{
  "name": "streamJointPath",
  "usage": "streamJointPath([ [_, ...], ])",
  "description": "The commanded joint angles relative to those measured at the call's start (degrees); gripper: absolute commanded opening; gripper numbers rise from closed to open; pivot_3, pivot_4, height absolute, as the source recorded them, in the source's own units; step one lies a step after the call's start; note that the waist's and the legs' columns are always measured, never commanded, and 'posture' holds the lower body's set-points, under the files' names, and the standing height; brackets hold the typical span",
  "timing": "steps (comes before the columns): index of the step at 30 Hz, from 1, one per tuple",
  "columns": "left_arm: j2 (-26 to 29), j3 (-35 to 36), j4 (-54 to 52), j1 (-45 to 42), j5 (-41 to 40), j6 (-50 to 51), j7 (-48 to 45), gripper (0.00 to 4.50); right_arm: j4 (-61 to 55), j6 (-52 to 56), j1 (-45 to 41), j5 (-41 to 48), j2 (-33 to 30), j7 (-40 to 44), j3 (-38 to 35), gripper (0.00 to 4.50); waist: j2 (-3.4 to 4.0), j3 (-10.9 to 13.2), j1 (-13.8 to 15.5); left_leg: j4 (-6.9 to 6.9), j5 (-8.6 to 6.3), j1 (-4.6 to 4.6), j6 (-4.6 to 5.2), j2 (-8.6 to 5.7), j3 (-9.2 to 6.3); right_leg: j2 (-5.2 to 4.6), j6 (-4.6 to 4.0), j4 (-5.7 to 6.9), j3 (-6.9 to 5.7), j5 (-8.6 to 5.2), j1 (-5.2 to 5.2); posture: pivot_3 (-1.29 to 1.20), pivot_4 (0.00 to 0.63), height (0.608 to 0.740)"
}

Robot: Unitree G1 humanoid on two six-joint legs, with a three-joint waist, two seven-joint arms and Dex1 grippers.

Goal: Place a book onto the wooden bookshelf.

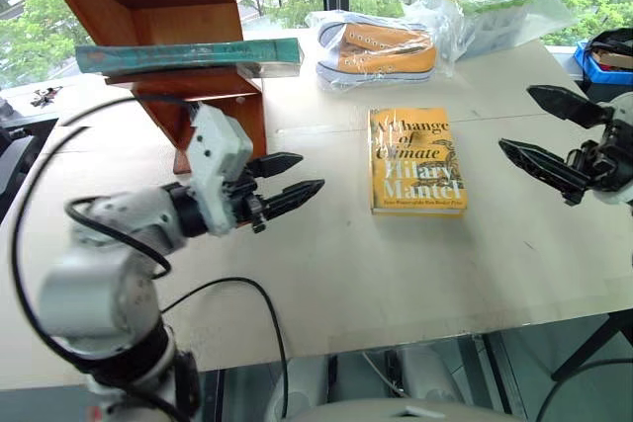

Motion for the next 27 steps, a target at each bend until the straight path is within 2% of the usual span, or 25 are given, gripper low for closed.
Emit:
streamJointPath([
  [1, -0.5, -4.1, 4.2, 2.9, 0.3, -13.6, 3.4, 2.83, -3.1, 1.0, -0.2, 3.1, -1.1, -0.8, -2.5, 4.50, 0.02, 0.0, 0.3, 0.00, 0.00, 0.01, 0.00, -0.01, 0.00, -0.01, 0.00, 0.00, 0.00, 0.00, 0.00, 0.00, 0.150, 0.740],
  [4, 0.0, -5.4, 9.7, 6.4, 0.6, -22.6, 4.2, 2.83, -4.2, 2.3, -0.7, 4.3, -1.2, -3.0, -2.7, 4.50, 0.03, 0.0, 0.4, -0.03, 0.00, 0.01, 0.00, -0.03, 0.02, -0.02, 0.00, -0.02, 0.03, 0.00, 0.00, 0.00, 0.150, 0.740],
  [6, 2.4, -5.6, 12.6, 9.5, 0.4, -27.6, 2.7, 2.83, -5.2, 3.1, 0.8, 4.0, -1.5, -4.0, -3.2, 4.50, 0.03, 0.0, 0.4, -0.07, 0.00, -0.01, 0.00, -0.03, 0.02, -0.02, 0.00, -0.05, 0.03, 0.00, -0.03, 0.00, 0.150, 0.740],
  [11, 8.0, -4.5, 18.4, 16.9, -0.7, -36.1, -0.3, 2.83, -6.5, 4.4, 13.4, -0.2, -3.8, -3.2, -8.9, 4.50, 0.05, 0.0, 1.3, -0.26, -0.01, -0.07, 0.01, -0.02, 0.00, -0.04, -0.01, -0.21, -0.01, 0.00, -0.09, 0.00, 0.150, 0.740],
  [19, 12.7, -2.4, 20.6, 25.4, -5.5, -36.9, -1.2, 2.83, -3.3, 2.5, 34.3, -10.8, -6.1, 4.2, -19.8, 4.50, 0.20, -0.1, 1.3, -0.27, -0.03, -0.03, 0.05, -0.03, -0.03, -0.08, 0.00, -0.38, -0.04, 0.00, 0.05, 0.00, 0.150, 0.740],
  [22, 13.9, -2.6, 21.1, 27.4, -6.6, -37.3, -1.3, 2.83, -1.0, 1.3, 37.8, -13.8, -5.9, 5.5, -20.6, 4.50, 0.34, -0.2, 1.0, -0.30, -0.03, 0.03, 0.05, 0.01, 0.00, -0.05, 0.00, -0.38, 0.00, 0.00, 0.07, 0.00, 0.150, 0.740],
  [27, 15.3, -3.1, 21.9, 27.9, -8.9, -36.4, -1.2, 2.83, 0.8, -1.8, 40.0, -18.2, -4.6, 6.1, -17.9, 4.50, 0.50, -0.3, 1.2, -0.30, -0.03, 0.13, 0.05, 0.03, 0.01, -0.04, 0.00, -0.37, -0.02, 0.00, 0.20, 0.00, 0.150, 0.740],
])
